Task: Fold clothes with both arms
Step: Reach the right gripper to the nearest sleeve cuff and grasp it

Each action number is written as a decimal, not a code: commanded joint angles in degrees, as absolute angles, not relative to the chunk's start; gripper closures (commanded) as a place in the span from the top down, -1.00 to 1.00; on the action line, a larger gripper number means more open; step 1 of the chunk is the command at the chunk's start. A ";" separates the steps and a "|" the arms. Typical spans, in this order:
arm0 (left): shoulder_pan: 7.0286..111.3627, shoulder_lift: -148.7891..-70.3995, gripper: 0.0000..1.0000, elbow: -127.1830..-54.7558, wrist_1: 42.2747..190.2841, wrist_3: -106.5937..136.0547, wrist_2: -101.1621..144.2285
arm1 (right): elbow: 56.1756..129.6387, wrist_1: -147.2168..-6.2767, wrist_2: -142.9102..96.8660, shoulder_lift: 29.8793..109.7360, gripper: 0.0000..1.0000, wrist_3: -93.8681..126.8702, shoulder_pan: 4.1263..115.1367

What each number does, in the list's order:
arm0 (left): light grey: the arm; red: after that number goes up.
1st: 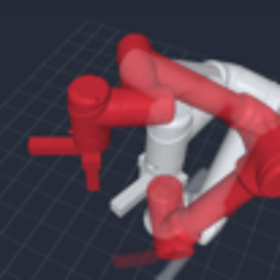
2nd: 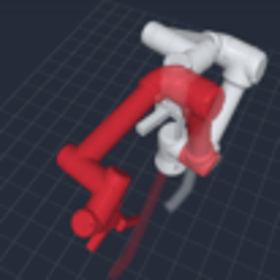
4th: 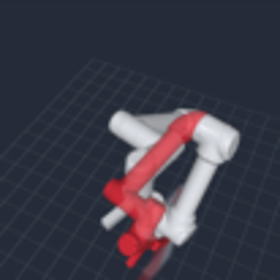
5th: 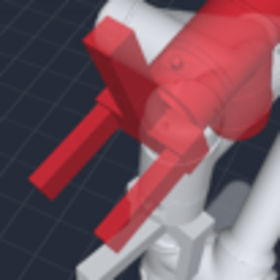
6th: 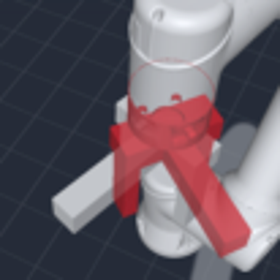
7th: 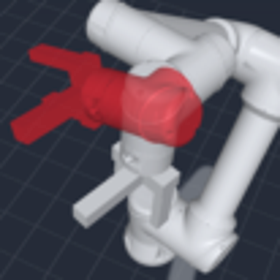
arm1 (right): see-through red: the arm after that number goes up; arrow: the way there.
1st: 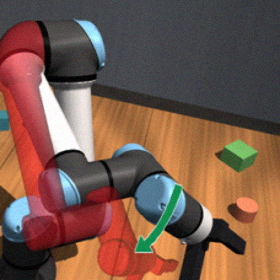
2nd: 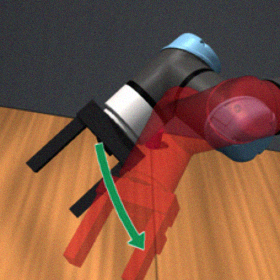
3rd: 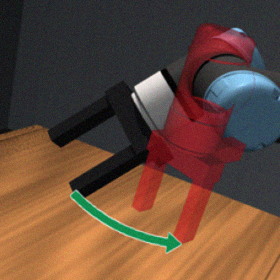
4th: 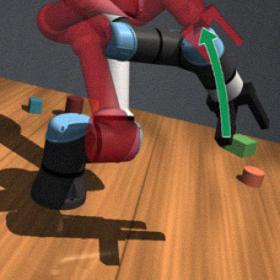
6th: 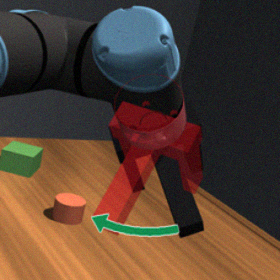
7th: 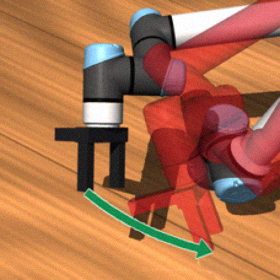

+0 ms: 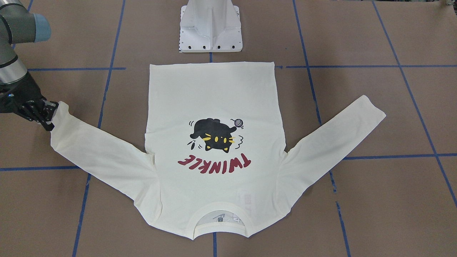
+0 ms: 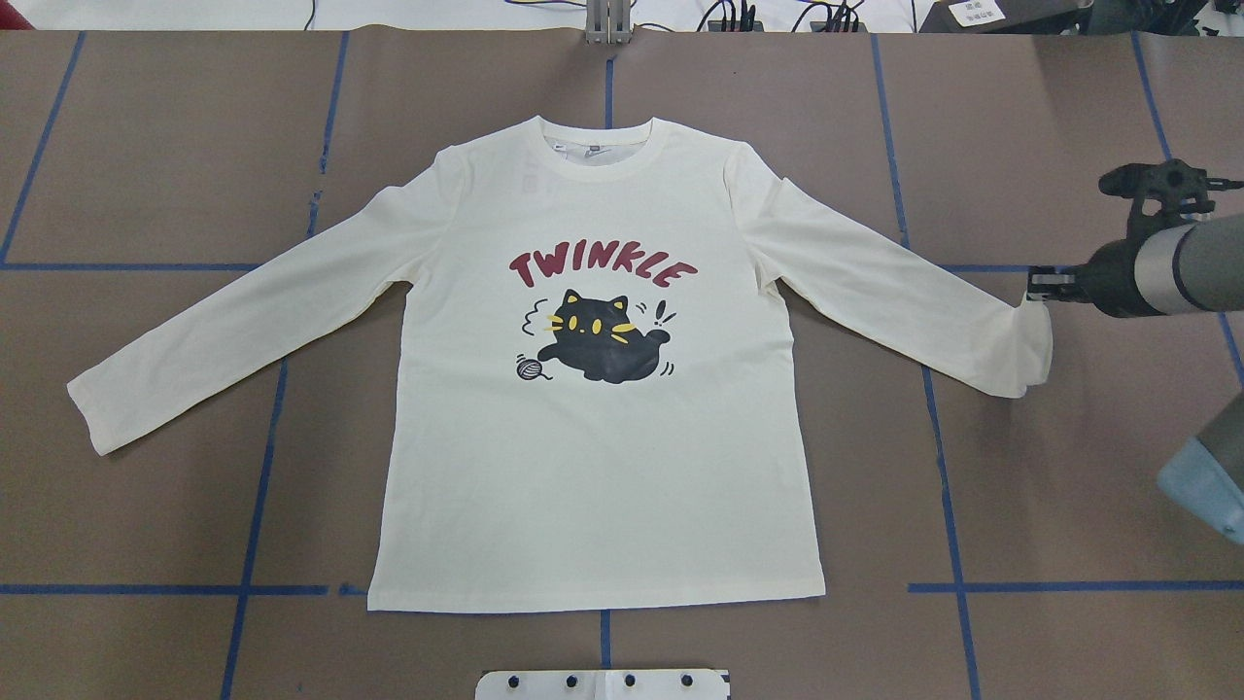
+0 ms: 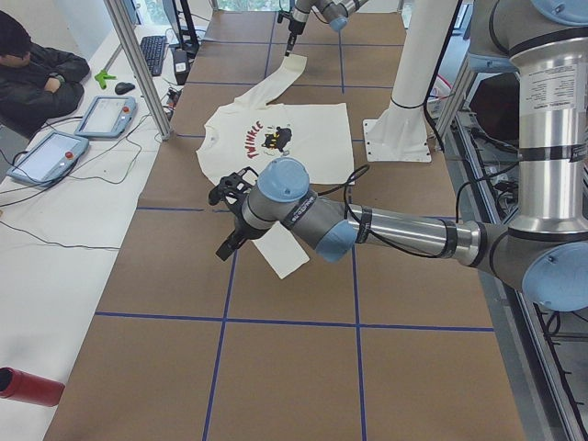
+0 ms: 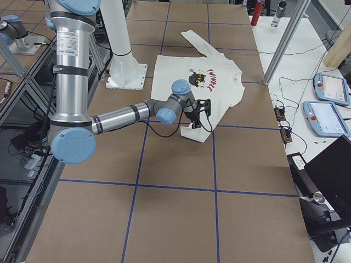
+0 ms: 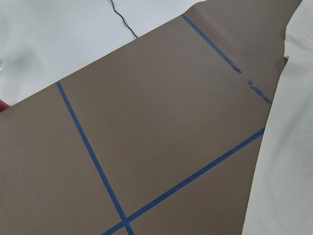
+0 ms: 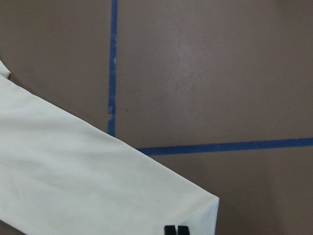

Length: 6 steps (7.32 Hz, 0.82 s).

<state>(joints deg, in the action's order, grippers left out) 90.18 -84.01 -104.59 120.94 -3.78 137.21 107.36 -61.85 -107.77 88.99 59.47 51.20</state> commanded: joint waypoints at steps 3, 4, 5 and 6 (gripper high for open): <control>90.26 -83.67 1.00 -104.41 120.94 -3.78 137.29 | 101.64 -93.85 -104.59 54.83 -1.00 63.07 50.19; 90.26 -83.58 1.00 -104.41 120.85 -3.61 137.20 | 98.03 -93.95 -102.50 48.75 -1.00 63.71 49.49; 90.26 -83.50 1.00 -104.24 120.85 -3.78 137.20 | 95.13 -93.87 -100.39 43.21 -1.00 63.72 48.79; 90.26 -83.67 1.00 -103.98 120.85 -3.78 137.28 | 90.23 -93.52 -98.81 36.72 -1.00 63.63 47.56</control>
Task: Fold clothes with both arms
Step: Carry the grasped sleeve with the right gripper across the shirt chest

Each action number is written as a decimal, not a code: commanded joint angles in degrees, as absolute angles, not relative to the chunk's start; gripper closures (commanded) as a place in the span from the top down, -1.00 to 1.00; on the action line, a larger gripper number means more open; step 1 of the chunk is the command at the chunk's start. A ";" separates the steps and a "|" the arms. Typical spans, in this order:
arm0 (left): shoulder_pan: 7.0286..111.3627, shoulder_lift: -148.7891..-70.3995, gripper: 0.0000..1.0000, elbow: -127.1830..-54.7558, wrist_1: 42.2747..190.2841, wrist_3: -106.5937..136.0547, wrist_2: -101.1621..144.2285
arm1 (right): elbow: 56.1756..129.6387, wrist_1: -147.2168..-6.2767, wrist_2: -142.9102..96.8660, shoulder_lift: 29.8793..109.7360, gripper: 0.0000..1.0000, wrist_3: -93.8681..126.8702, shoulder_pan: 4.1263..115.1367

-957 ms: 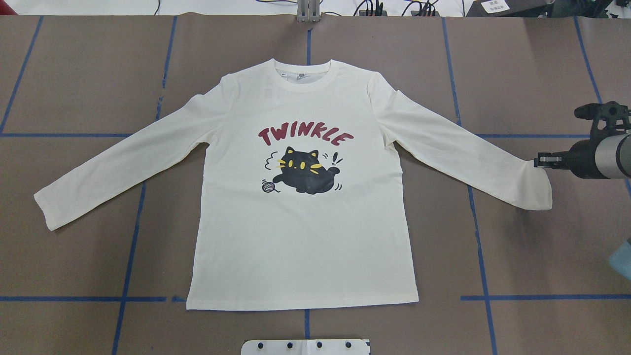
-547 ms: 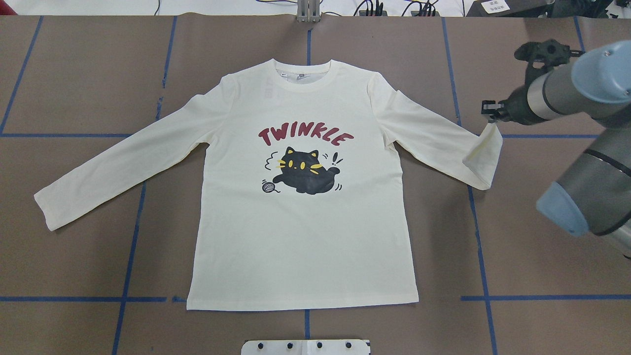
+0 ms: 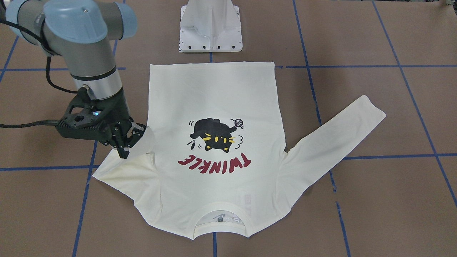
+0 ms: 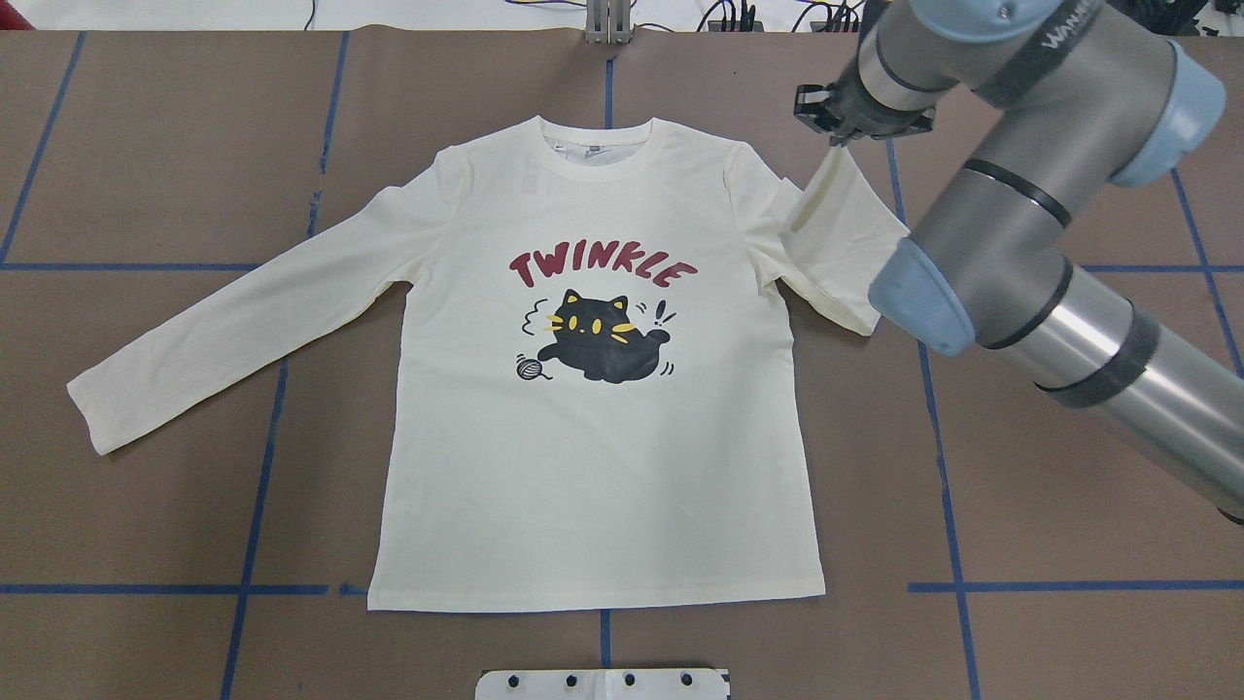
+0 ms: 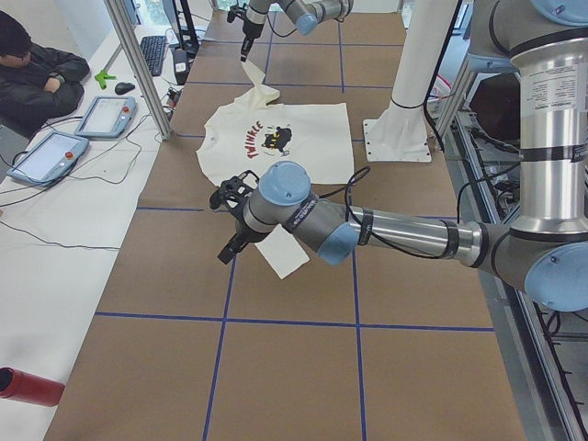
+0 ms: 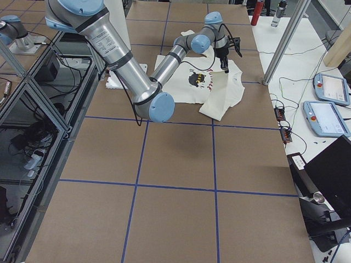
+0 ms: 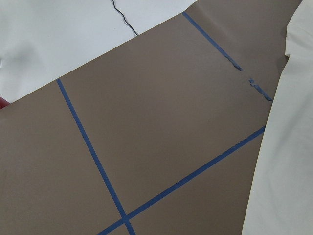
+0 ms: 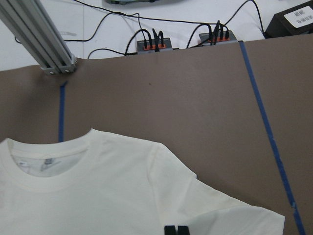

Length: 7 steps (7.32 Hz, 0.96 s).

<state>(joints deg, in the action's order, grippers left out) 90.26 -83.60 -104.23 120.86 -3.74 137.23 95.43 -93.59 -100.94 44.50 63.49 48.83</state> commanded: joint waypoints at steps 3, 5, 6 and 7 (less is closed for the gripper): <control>90.26 -83.76 1.00 -104.15 120.85 -3.52 137.29 | 74.76 -82.75 -88.09 25.26 -1.00 63.72 39.04; 90.26 -83.85 1.00 -104.24 120.85 -1.41 137.29 | 65.43 -82.44 -80.99 19.35 -1.00 65.98 33.25; 90.26 -83.76 1.00 -104.15 120.85 -1.41 137.29 | 63.48 -82.44 -77.82 18.64 -1.00 66.18 29.83; 90.26 -83.59 1.00 -104.41 120.85 -1.41 137.29 | 61.54 -82.35 -74.83 18.37 -1.00 66.62 27.45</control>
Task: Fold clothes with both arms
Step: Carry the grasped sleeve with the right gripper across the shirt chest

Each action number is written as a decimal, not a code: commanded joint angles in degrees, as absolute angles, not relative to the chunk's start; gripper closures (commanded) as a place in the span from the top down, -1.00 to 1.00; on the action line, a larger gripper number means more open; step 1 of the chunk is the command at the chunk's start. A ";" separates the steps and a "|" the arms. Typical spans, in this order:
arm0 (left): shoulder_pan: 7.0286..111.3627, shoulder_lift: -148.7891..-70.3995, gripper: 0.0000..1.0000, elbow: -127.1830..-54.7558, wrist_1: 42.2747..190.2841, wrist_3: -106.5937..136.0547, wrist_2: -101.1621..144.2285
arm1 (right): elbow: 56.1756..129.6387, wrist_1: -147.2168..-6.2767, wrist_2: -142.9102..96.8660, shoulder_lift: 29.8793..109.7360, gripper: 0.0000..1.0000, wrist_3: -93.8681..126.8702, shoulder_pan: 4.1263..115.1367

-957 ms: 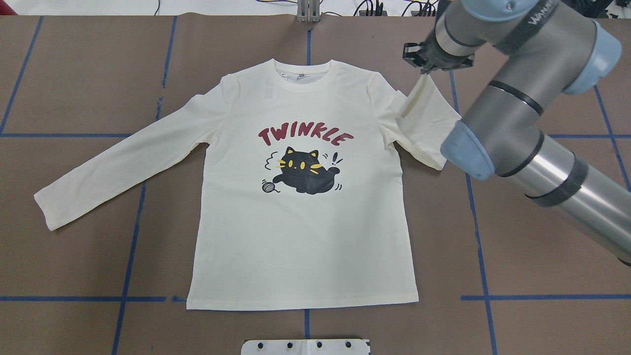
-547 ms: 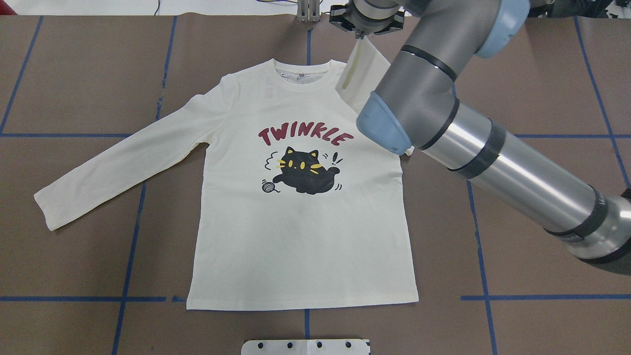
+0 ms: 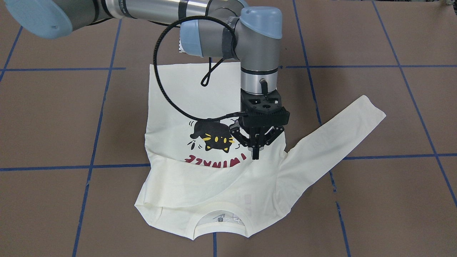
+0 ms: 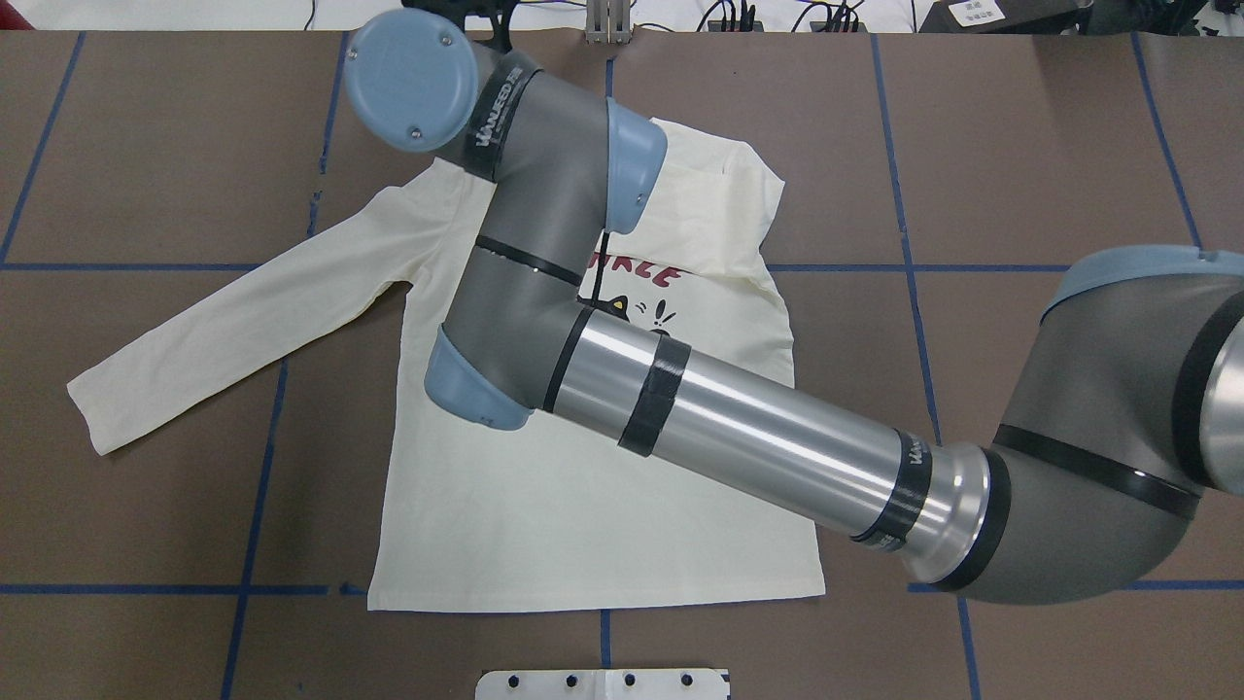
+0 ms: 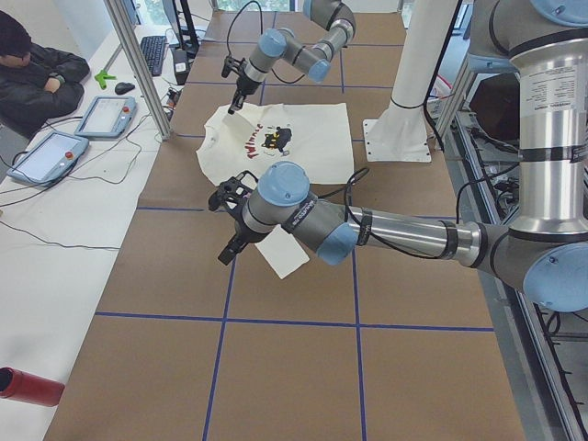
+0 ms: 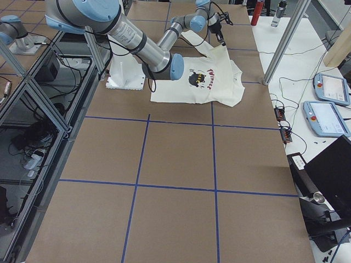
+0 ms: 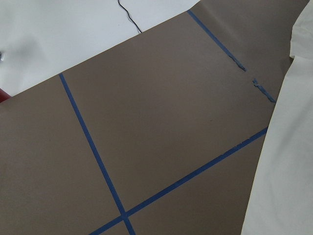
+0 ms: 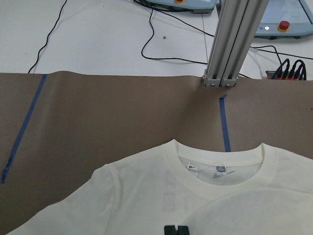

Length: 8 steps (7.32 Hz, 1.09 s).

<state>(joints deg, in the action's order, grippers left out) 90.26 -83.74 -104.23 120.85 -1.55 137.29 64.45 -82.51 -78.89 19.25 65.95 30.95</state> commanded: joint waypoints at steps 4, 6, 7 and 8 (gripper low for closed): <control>90.26 -83.23 1.00 -104.50 120.85 -1.49 137.29 | 51.24 -82.35 -74.00 9.94 -1.00 70.66 25.75; 90.26 -83.06 1.00 -104.50 120.85 -1.58 137.29 | 50.02 -82.27 -74.27 9.14 -1.00 73.19 25.75; 90.26 -82.97 1.00 -104.50 120.85 -1.58 137.37 | 50.01 -82.00 -74.27 8.97 -0.36 76.61 25.75; 90.26 -82.97 1.00 -104.50 120.85 -1.58 137.37 | 49.84 -82.18 -74.18 8.88 0.85 78.21 25.75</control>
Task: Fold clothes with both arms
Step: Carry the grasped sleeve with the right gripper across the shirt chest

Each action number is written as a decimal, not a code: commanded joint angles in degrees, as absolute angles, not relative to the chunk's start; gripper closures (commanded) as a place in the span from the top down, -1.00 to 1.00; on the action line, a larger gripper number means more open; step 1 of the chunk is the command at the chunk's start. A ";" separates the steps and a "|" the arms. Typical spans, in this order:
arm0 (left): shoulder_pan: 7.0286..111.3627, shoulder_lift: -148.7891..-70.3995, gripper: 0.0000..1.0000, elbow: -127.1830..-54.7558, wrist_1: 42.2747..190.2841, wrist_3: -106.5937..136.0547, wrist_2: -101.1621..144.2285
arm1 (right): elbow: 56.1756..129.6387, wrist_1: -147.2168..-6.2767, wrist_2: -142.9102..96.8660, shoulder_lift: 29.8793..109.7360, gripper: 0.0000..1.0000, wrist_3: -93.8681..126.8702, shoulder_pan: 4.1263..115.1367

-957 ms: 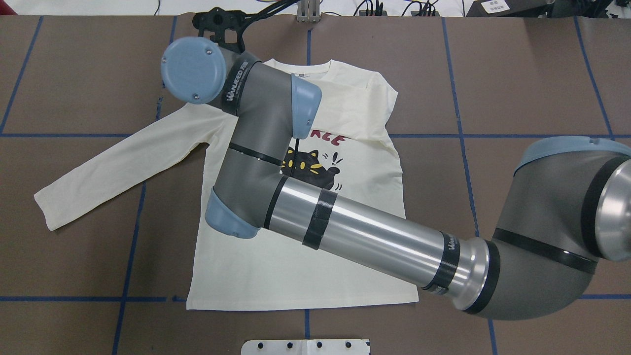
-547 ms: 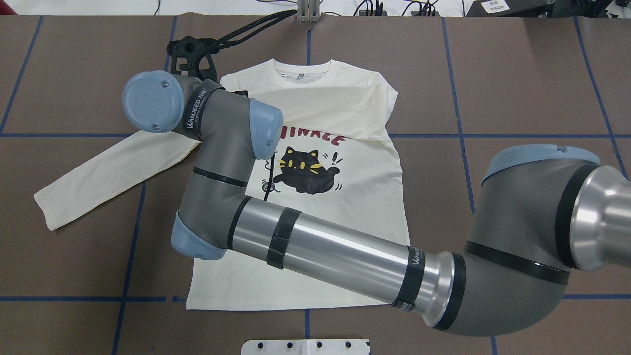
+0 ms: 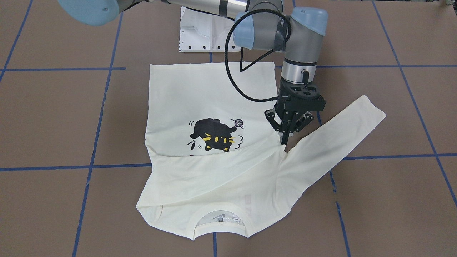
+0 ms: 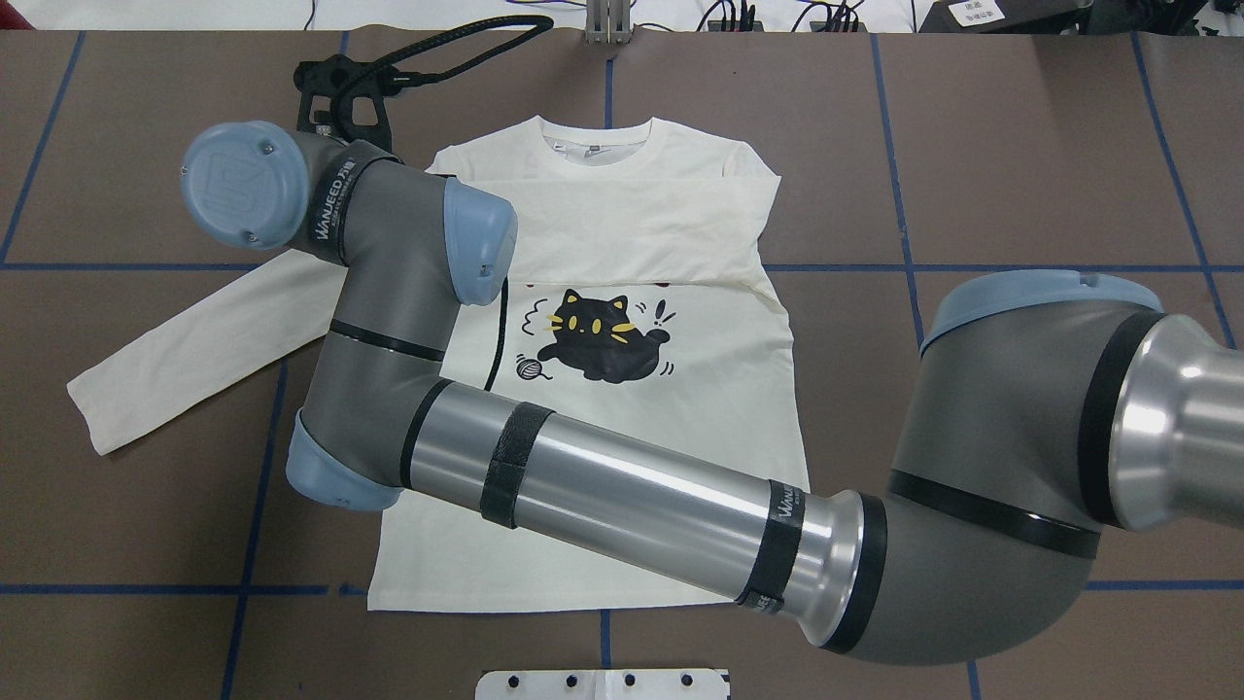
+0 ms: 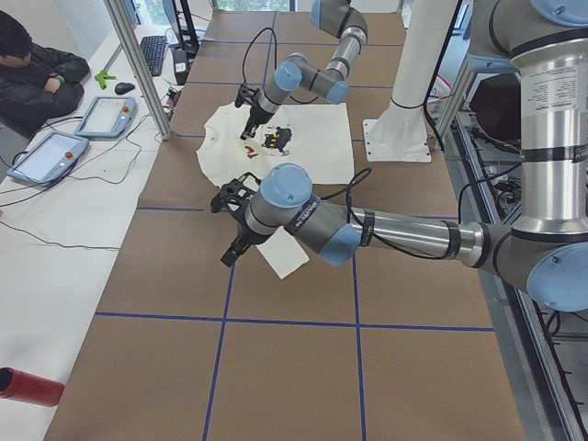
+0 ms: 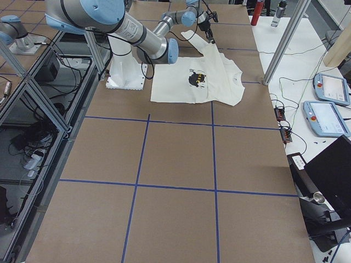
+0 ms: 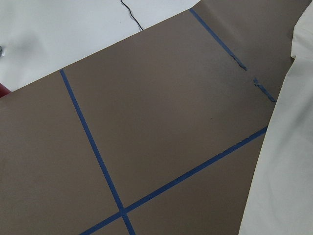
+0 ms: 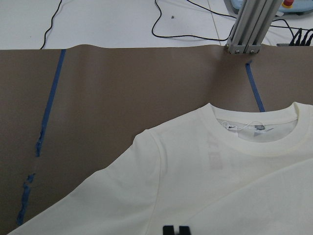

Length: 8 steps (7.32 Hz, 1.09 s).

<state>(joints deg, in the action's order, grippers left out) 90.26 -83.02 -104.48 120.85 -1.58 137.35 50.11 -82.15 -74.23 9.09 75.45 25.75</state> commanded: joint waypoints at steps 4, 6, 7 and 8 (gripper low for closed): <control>90.35 -82.97 1.00 -104.33 120.85 -1.50 137.29 | 50.27 -85.58 -87.32 5.80 1.00 80.42 31.96; 90.26 -83.41 1.00 -104.85 123.20 -1.41 137.02 | 55.25 -95.21 -104.40 6.58 1.00 74.57 41.69; 90.26 -82.36 1.00 -104.77 130.10 -1.15 137.28 | 61.37 -101.45 -109.90 9.55 1.00 67.31 45.75; 87.91 -81.83 1.00 -104.77 132.95 0.77 137.63 | 68.83 -102.91 -112.56 16.19 1.00 60.71 49.36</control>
<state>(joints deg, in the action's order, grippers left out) 89.73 -82.55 -104.71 128.19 -0.80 137.31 60.55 -98.77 -107.06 10.03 68.72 44.32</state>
